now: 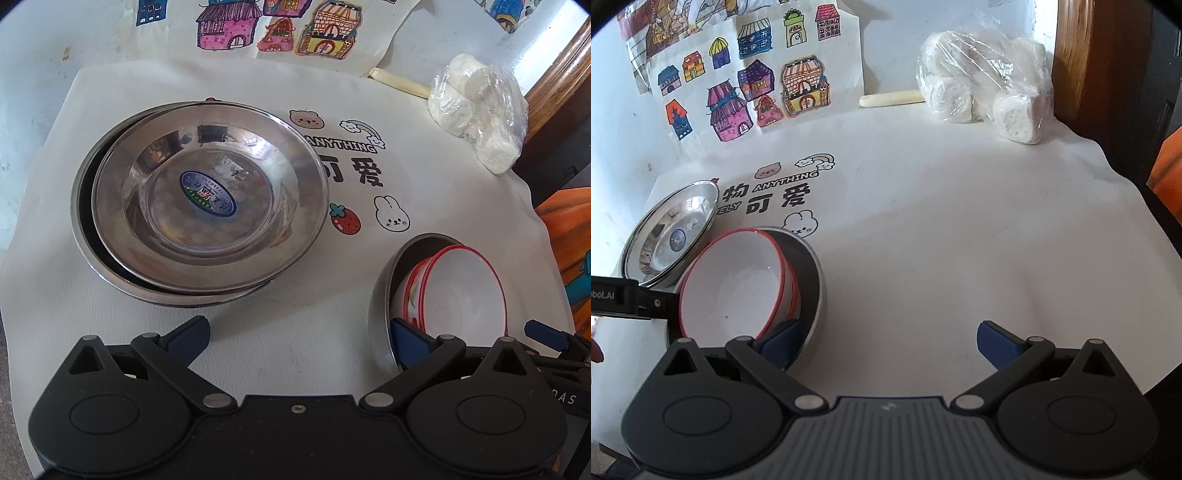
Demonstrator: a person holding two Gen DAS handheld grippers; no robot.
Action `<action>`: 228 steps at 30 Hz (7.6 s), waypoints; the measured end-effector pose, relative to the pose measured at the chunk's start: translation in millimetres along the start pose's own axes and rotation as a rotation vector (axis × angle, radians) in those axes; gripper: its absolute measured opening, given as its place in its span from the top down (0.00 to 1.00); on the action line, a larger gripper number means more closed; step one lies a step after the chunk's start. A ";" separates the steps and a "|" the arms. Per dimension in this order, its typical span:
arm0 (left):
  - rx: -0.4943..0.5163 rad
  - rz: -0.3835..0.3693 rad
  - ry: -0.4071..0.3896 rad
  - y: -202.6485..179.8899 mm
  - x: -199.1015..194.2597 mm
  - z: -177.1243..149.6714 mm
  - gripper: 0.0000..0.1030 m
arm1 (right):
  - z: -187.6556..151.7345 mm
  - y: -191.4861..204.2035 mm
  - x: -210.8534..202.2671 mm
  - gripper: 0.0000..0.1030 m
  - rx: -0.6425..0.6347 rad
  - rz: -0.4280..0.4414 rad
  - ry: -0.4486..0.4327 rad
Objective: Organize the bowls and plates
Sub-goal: 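Move both tools to the rim of the steel bowl, then close both tools on the steel bowl rim, then lift the steel bowl holding the white bowls off the table, then carry the steel bowl over the stack of steel plates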
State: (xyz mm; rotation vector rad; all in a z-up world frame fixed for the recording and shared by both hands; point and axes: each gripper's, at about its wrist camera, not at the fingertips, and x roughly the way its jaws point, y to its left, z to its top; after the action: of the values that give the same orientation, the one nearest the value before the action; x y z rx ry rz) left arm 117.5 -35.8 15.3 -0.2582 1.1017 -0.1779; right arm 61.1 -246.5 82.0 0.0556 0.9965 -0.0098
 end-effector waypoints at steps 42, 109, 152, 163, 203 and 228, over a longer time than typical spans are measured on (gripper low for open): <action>-0.055 0.087 0.006 -13.0 3.2 1.4 0.05 | 6.9 -11.7 14.9 0.16 0.127 0.094 0.106; 0.032 -0.141 -0.018 -27.0 -3.3 0.3 0.89 | 1.5 0.7 7.7 0.87 0.217 0.216 0.028; 0.008 -0.161 -0.021 -17.0 -21.8 11.5 0.94 | 7.2 13.3 -1.9 0.87 0.203 0.176 0.037; 0.017 -0.169 -0.042 -11.7 -34.3 21.3 0.94 | 14.9 21.7 -5.0 0.87 0.204 0.186 0.016; -0.110 -0.142 -0.114 55.7 -62.0 78.3 0.94 | 84.0 99.1 10.6 0.87 0.045 0.211 0.000; -0.240 -0.104 -0.112 135.6 -49.0 96.7 0.95 | 118.1 170.4 68.4 0.87 -0.047 0.278 0.076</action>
State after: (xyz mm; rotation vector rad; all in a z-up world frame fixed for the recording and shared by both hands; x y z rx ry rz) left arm 184.5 118.3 58.8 -0.5348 0.9984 -0.1214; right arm 203.1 -81.2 95.8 0.1519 1.0573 0.2717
